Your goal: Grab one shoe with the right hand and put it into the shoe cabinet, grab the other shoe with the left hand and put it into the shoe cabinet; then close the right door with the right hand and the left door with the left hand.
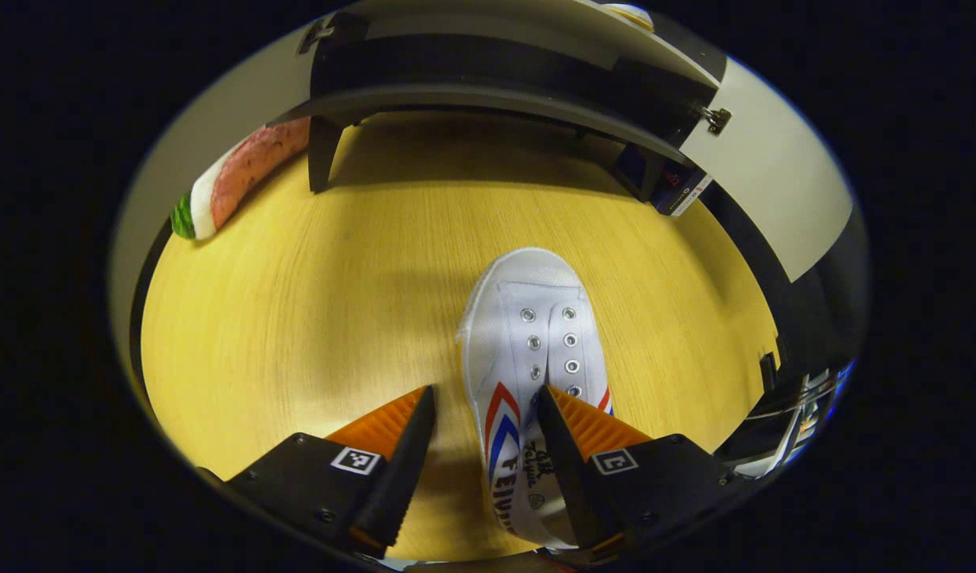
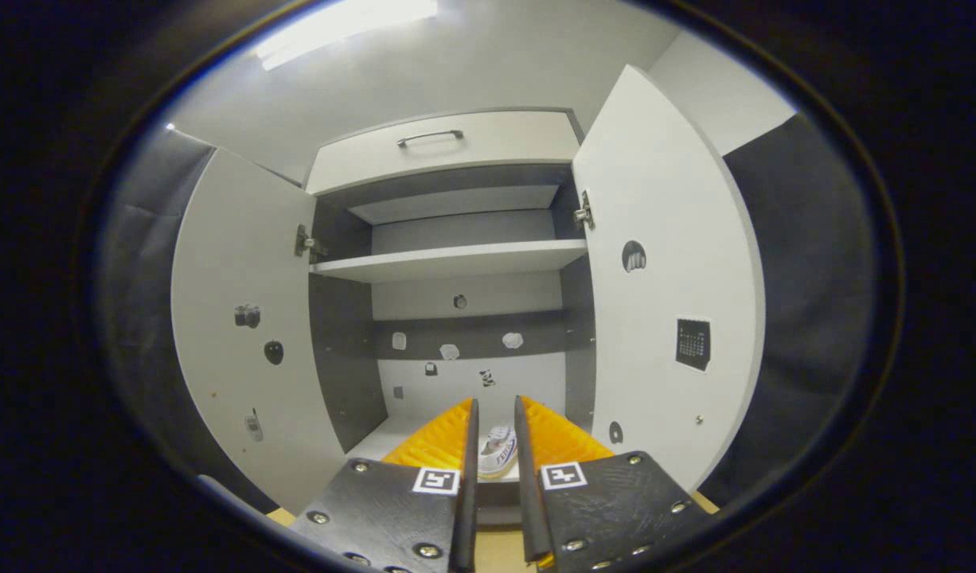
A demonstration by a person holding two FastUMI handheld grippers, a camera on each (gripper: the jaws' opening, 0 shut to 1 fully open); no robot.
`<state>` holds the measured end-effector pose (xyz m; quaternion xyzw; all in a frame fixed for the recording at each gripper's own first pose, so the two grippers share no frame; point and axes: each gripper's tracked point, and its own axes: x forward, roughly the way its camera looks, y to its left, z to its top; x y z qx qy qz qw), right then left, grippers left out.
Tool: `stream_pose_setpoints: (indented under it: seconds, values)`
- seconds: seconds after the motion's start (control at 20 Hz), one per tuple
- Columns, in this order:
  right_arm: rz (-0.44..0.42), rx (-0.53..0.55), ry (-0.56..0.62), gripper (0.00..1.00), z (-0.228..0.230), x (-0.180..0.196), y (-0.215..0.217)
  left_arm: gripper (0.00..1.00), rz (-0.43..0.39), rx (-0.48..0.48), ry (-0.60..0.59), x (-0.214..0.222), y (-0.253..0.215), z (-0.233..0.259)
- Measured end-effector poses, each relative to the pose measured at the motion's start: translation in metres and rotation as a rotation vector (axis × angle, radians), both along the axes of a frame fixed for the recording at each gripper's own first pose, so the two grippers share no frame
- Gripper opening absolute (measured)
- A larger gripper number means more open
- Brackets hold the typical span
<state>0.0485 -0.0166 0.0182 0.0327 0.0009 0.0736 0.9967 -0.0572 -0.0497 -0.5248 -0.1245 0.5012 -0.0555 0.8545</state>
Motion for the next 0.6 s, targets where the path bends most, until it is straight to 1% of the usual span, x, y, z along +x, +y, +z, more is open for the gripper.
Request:
stream_pose_setpoints:
  seconds: [0.05, 0.1, 0.15, 0.25, 0.3, 0.35, 0.4, 0.45, 0.5, 0.6]
  values:
    - [-0.001, -0.002, -0.004, 0.23, 0.001, -0.002, -0.001, 0.74, 0.004, -0.015, 0.016, -0.002, -0.002, 0.003]
    - [-0.004, -0.004, -0.009, 0.23, 0.001, -0.003, -0.003, 0.54, -0.003, -0.017, 0.023, 0.0, -0.003, -0.006]
    - [-0.006, -0.007, -0.015, 0.23, 0.002, -0.006, -0.004, 0.56, -0.009, -0.008, 0.025, -0.001, 0.0, 0.0]
    - [-0.017, -0.024, -0.02, 0.23, 0.001, -0.009, -0.009, 0.42, 0.007, 0.001, 0.023, 0.002, 0.002, 0.005]
    - [-0.024, -0.033, -0.021, 0.23, 0.0, -0.011, -0.012, 0.32, 0.016, 0.0, 0.015, 0.004, 0.003, 0.004]
    - [-0.03, -0.04, -0.023, 0.23, 0.0, -0.013, -0.015, 0.28, 0.011, 0.001, 0.011, 0.003, 0.003, 0.005]
    - [-0.037, -0.045, -0.025, 0.23, 0.0, -0.014, -0.018, 0.2, 0.006, 0.006, 0.001, 0.003, 0.004, 0.008]
    - [-0.046, -0.049, -0.027, 0.23, -0.001, -0.015, -0.023, 0.18, 0.004, 0.012, -0.005, 0.007, 0.004, 0.011]
    - [-0.056, -0.053, -0.029, 0.23, -0.001, -0.017, -0.028, 0.12, 0.002, 0.027, -0.02, 0.009, 0.006, 0.014]
    - [-0.08, -0.06, -0.029, 0.23, -0.002, -0.019, -0.04, 0.07, -0.023, 0.074, -0.072, 0.02, 0.007, 0.033]
